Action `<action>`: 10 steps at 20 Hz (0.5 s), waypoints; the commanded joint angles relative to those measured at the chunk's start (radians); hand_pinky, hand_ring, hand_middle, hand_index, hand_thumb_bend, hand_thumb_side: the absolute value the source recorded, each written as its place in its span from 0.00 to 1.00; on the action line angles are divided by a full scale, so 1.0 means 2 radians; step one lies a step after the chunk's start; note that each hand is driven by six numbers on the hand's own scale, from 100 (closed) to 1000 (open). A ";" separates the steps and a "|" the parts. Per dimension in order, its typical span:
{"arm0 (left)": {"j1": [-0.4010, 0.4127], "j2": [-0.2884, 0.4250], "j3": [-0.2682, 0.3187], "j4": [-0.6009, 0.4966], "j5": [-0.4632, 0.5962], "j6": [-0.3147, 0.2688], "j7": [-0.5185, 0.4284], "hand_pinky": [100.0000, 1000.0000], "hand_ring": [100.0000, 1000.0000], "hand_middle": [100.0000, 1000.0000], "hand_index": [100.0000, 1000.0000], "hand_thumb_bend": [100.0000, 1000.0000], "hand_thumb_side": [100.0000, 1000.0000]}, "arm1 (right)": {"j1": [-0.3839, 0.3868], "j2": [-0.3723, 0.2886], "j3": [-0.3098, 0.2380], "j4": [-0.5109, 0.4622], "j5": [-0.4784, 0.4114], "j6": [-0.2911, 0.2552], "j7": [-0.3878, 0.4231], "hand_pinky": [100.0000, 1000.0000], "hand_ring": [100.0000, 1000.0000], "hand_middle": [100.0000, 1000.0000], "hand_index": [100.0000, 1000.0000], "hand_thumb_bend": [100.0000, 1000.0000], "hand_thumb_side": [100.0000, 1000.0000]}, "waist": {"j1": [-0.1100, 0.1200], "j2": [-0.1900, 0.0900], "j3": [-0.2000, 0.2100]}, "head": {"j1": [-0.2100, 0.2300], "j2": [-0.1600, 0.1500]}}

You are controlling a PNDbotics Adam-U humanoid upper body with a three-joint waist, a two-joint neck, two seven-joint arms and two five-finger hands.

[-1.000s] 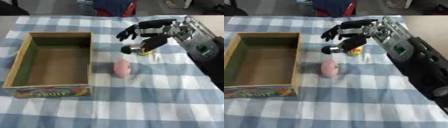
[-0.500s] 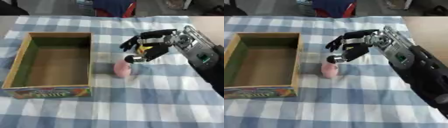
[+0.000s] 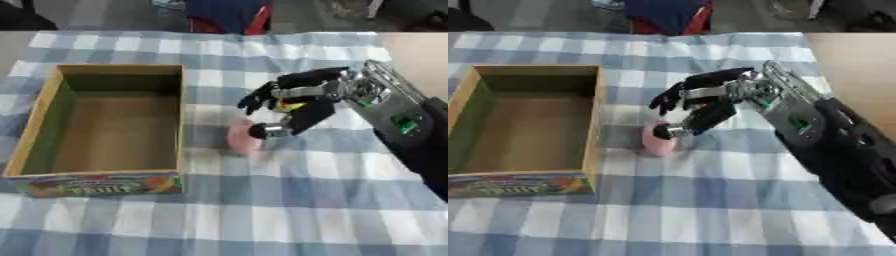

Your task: Pick up objects on the table and place them in the box.

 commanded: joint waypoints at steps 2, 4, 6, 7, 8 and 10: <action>-0.004 0.013 0.000 -0.010 -0.001 -0.001 -0.004 0.28 0.53 0.47 0.77 0.37 0.51 | -0.002 -0.013 0.000 -0.011 0.030 -0.012 -0.021 0.75 0.88 0.81 1.00 0.25 0.94 | 0.000 -0.007 0.001 | -0.001 -0.005; -0.004 0.012 0.000 -0.010 -0.001 -0.001 -0.004 0.28 0.53 0.47 0.77 0.37 0.51 | 0.001 -0.011 0.004 -0.006 0.050 -0.021 -0.031 0.73 0.88 0.81 1.00 0.26 0.93 | 0.000 -0.007 0.002 | -0.001 -0.005; -0.005 0.012 0.000 -0.010 -0.001 -0.001 -0.005 0.28 0.53 0.47 0.77 0.37 0.51 | 0.004 -0.008 0.010 0.001 0.069 -0.031 -0.039 0.72 0.88 0.81 1.00 0.25 0.91 | 0.000 -0.007 0.003 | -0.001 -0.005; -0.005 0.012 -0.001 -0.010 -0.001 -0.001 -0.006 0.28 0.53 0.47 0.77 0.37 0.51 | 0.005 -0.007 0.012 0.005 0.078 -0.035 -0.043 0.72 0.88 0.81 1.00 0.25 0.90 | 0.000 -0.006 0.003 | -0.002 -0.005; -0.005 0.012 -0.001 -0.010 -0.001 -0.001 -0.006 0.28 0.53 0.47 0.77 0.37 0.51 | 0.007 -0.005 0.013 0.009 0.086 -0.039 -0.047 0.72 0.88 0.81 1.00 0.25 0.90 | 0.000 -0.006 0.003 | -0.002 -0.005; -0.005 0.011 -0.001 -0.010 -0.001 -0.002 -0.007 0.28 0.53 0.47 0.77 0.37 0.51 | 0.010 -0.003 0.014 0.016 0.097 -0.044 -0.054 0.72 0.88 0.81 1.00 0.24 0.90 | 0.000 -0.006 0.003 | -0.002 -0.006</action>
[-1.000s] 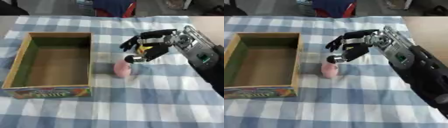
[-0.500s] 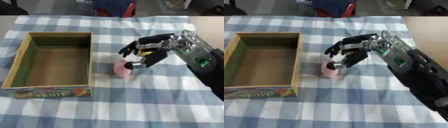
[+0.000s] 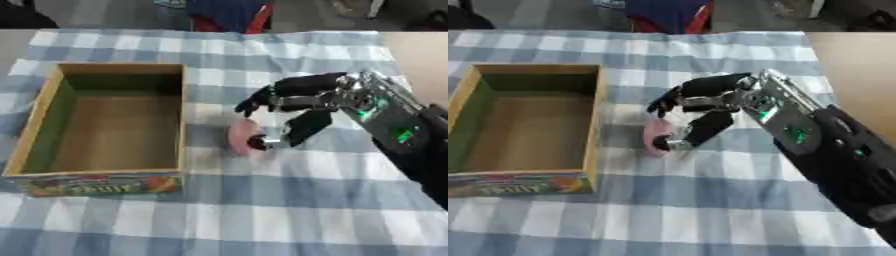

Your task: Pick up objects on the table and place them in the box.

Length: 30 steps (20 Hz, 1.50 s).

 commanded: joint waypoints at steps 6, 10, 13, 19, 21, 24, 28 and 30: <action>-0.004 0.011 -0.001 -0.010 0.000 -0.002 -0.005 0.28 0.53 0.47 0.77 0.37 0.51 | -0.004 -0.002 -0.007 0.013 0.038 -0.015 -0.035 0.72 0.88 0.81 1.00 0.24 0.91 | 0.001 -0.007 0.001 | -0.002 -0.007; -0.004 0.010 -0.002 -0.010 0.000 -0.002 -0.007 0.28 0.53 0.47 0.77 0.37 0.51 | -0.004 -0.001 -0.007 0.018 0.045 -0.018 -0.042 0.72 0.88 0.81 1.00 0.22 0.93 | 0.002 -0.006 0.002 | -0.002 -0.007; -0.004 0.010 -0.002 -0.010 0.000 -0.002 -0.008 0.28 0.53 0.47 0.77 0.37 0.51 | -0.004 0.001 -0.006 0.021 0.049 -0.018 -0.048 0.72 0.88 0.80 1.00 0.21 0.93 | 0.002 -0.006 0.002 | -0.003 -0.008; -0.004 0.008 -0.002 -0.010 0.001 -0.003 -0.009 0.28 0.53 0.47 0.76 0.37 0.51 | -0.004 0.005 -0.003 0.028 0.060 -0.023 -0.051 0.71 0.87 0.79 1.00 0.22 0.90 | 0.003 -0.004 0.003 | -0.005 -0.010; -0.004 0.008 -0.003 -0.010 0.001 -0.003 -0.010 0.28 0.53 0.47 0.76 0.37 0.51 | -0.004 0.007 -0.002 0.031 0.065 -0.025 -0.052 0.71 0.87 0.79 1.00 0.22 0.88 | 0.004 -0.004 0.004 | -0.006 -0.010; -0.004 0.007 -0.003 -0.010 0.001 -0.003 -0.011 0.28 0.53 0.47 0.76 0.37 0.51 | -0.005 0.011 -0.001 0.039 0.073 -0.028 -0.054 0.71 0.87 0.77 1.00 0.20 0.86 | 0.004 -0.003 0.004 | -0.007 -0.012; -0.004 0.007 -0.003 -0.010 0.002 -0.003 -0.011 0.28 0.53 0.47 0.76 0.37 0.51 | -0.006 0.015 -0.001 0.049 0.084 -0.032 -0.062 0.70 0.86 0.76 1.00 0.18 0.83 | 0.004 -0.003 0.005 | -0.008 -0.012; -0.004 0.007 -0.003 -0.010 0.002 -0.003 -0.012 0.28 0.53 0.47 0.76 0.37 0.51 | -0.006 0.016 -0.001 0.052 0.087 -0.034 -0.065 0.70 0.86 0.76 1.00 0.18 0.83 | 0.004 -0.003 0.005 | -0.008 -0.013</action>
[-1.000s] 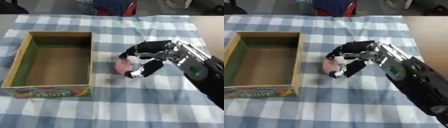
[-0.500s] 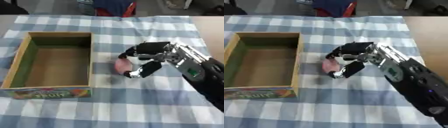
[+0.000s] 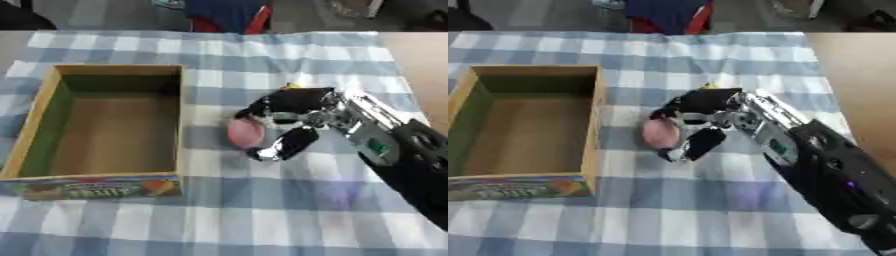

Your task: Pick up objects on the table and place them in the box.

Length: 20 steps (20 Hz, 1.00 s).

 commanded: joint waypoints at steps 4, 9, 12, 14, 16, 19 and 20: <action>-0.003 0.007 0.000 -0.010 0.002 0.000 -0.003 0.28 0.53 0.47 0.76 0.36 0.51 | -0.010 0.000 -0.002 0.009 0.011 -0.002 -0.013 0.63 0.78 0.58 0.88 0.07 0.73 | 0.003 -0.008 0.002 | -0.002 -0.006; -0.004 0.006 -0.001 -0.010 0.002 0.000 -0.004 0.28 0.53 0.47 0.76 0.36 0.51 | -0.012 0.005 -0.004 0.019 0.007 0.008 -0.041 0.56 0.70 0.47 0.76 0.00 0.66 | 0.003 -0.007 0.004 | -0.004 -0.007; -0.004 0.006 -0.001 -0.010 0.002 0.000 -0.005 0.28 0.53 0.47 0.76 0.36 0.51 | -0.014 0.007 -0.003 0.023 0.005 0.012 -0.058 0.53 0.64 0.43 0.70 0.00 0.59 | 0.003 -0.007 0.005 | -0.005 -0.008; -0.004 0.006 -0.001 -0.010 0.002 0.000 -0.006 0.28 0.53 0.47 0.76 0.36 0.51 | -0.014 0.008 -0.003 0.025 0.002 0.013 -0.068 0.52 0.62 0.41 0.67 0.00 0.55 | 0.003 -0.007 0.005 | -0.005 -0.008; -0.004 0.006 -0.001 -0.010 0.002 0.000 -0.007 0.28 0.53 0.47 0.76 0.36 0.51 | -0.015 0.009 -0.002 0.025 -0.001 0.015 -0.076 0.51 0.61 0.40 0.66 0.00 0.48 | 0.003 -0.007 0.006 | -0.005 -0.008; -0.005 0.007 -0.001 -0.010 0.002 0.000 -0.008 0.29 0.53 0.47 0.76 0.36 0.51 | -0.017 0.010 -0.001 0.025 -0.001 0.015 -0.085 0.49 0.59 0.39 0.64 0.00 0.33 | 0.002 -0.008 0.006 | -0.006 -0.009; -0.005 0.007 -0.001 -0.010 0.002 0.000 -0.008 0.29 0.53 0.47 0.76 0.36 0.51 | -0.017 0.011 -0.001 0.025 0.000 0.016 -0.089 0.48 0.58 0.37 0.62 0.00 0.30 | 0.002 -0.008 0.006 | -0.006 -0.009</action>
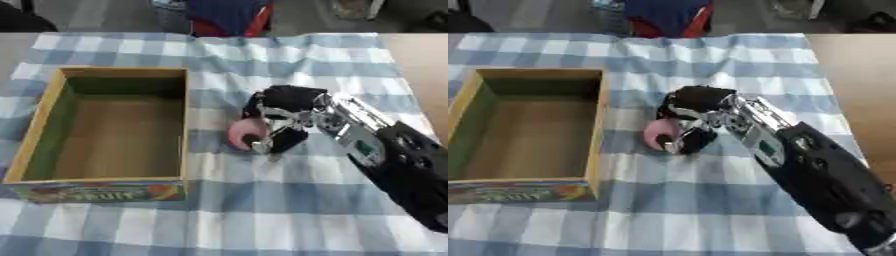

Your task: Pick up objects on the table and place them in the box.

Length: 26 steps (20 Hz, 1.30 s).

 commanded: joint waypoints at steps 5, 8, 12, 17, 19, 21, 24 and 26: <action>-0.005 0.007 -0.001 -0.010 0.002 0.000 -0.004 0.29 0.53 0.47 0.76 0.36 0.51 | -0.013 -0.004 -0.004 -0.007 -0.007 0.007 -0.040 0.45 0.53 0.34 0.57 0.00 0.21 | 0.001 -0.010 0.000 | -0.002 -0.008; -0.005 0.008 -0.001 -0.010 0.002 0.000 -0.006 0.29 0.53 0.47 0.76 0.36 0.51 | -0.016 -0.005 -0.008 -0.014 -0.014 0.012 -0.060 0.43 0.51 0.33 0.54 0.00 0.26 | 0.001 -0.010 -0.001 | -0.001 -0.008; -0.005 0.007 -0.001 -0.010 0.002 0.000 -0.007 0.29 0.53 0.47 0.76 0.36 0.51 | -0.022 -0.006 -0.013 -0.023 -0.025 0.020 -0.082 0.42 0.49 0.32 0.52 0.00 0.12 | 0.001 -0.011 -0.001 | -0.001 -0.007; -0.004 0.008 0.000 -0.010 0.002 0.001 -0.006 0.29 0.53 0.48 0.76 0.36 0.51 | -0.032 -0.009 -0.020 -0.041 -0.042 0.030 -0.095 0.42 0.49 0.31 0.50 0.00 0.09 | 0.001 -0.011 -0.002 | -0.001 -0.005; -0.004 0.008 0.000 -0.010 0.002 0.001 -0.006 0.29 0.54 0.48 0.76 0.36 0.51 | -0.037 -0.009 -0.023 -0.048 -0.048 0.034 -0.097 0.43 0.49 0.31 0.50 0.00 0.09 | 0.001 -0.012 -0.003 | -0.001 -0.005; -0.004 0.008 -0.001 -0.010 0.002 0.001 -0.006 0.29 0.54 0.48 0.76 0.36 0.51 | -0.041 -0.009 -0.024 -0.052 -0.052 0.038 -0.097 0.43 0.49 0.32 0.50 0.00 0.11 | 0.001 -0.012 -0.003 | -0.001 -0.004; -0.004 0.008 0.000 -0.010 0.002 0.001 -0.006 0.29 0.54 0.48 0.76 0.36 0.51 | -0.046 -0.008 -0.026 -0.055 -0.061 0.044 -0.095 0.43 0.49 0.32 0.49 0.00 0.11 | 0.001 -0.013 -0.003 | -0.002 -0.004; -0.003 0.008 0.000 -0.010 0.002 0.001 -0.006 0.29 0.54 0.48 0.76 0.36 0.51 | -0.052 -0.004 -0.030 -0.060 -0.066 0.048 -0.096 0.43 0.48 0.31 0.49 0.00 0.11 | 0.001 -0.013 -0.002 | -0.002 -0.004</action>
